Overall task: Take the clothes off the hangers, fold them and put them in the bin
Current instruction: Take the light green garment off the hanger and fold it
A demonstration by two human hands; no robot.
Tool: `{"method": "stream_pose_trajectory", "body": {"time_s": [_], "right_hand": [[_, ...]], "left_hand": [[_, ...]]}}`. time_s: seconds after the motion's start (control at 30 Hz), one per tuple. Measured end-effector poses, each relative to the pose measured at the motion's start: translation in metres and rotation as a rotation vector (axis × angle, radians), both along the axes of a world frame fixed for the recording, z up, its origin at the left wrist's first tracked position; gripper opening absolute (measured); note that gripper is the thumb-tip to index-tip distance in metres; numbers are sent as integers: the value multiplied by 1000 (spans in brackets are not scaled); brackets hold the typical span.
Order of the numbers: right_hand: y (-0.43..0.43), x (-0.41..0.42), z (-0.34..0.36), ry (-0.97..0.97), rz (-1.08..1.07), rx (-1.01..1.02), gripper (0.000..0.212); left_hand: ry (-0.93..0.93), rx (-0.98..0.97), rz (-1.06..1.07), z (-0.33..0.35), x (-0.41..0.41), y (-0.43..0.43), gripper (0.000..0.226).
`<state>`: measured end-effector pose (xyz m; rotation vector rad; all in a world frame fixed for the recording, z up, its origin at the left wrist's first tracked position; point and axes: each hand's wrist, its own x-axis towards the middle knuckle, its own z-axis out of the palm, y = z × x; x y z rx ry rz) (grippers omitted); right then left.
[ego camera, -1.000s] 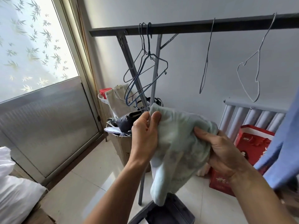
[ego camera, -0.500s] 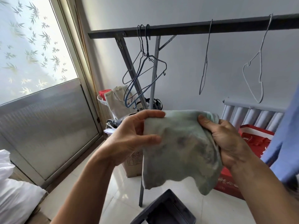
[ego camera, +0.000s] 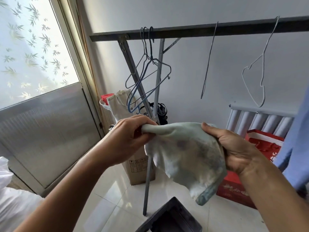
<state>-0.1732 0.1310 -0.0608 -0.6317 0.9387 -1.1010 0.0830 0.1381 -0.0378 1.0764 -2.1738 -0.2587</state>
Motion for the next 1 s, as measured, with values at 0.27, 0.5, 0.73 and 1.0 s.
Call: {"method": "stream_pose_trajectory", "body": {"time_s": [0.27, 0.5, 0.73, 1.0], "right_hand": [[0, 1, -2, 38, 59, -171, 82], [0, 13, 1, 89, -356, -229, 29], [-10, 11, -6, 221, -420, -220, 16], [2, 17, -2, 826, 108, -665, 61]], "left_hand": [[878, 642, -84, -13, -14, 10, 33], [1126, 825, 217, -30, -26, 13, 39], [1171, 836, 241, -39, -32, 14, 51], [1087, 820, 161, -41, -30, 12, 47]]}}
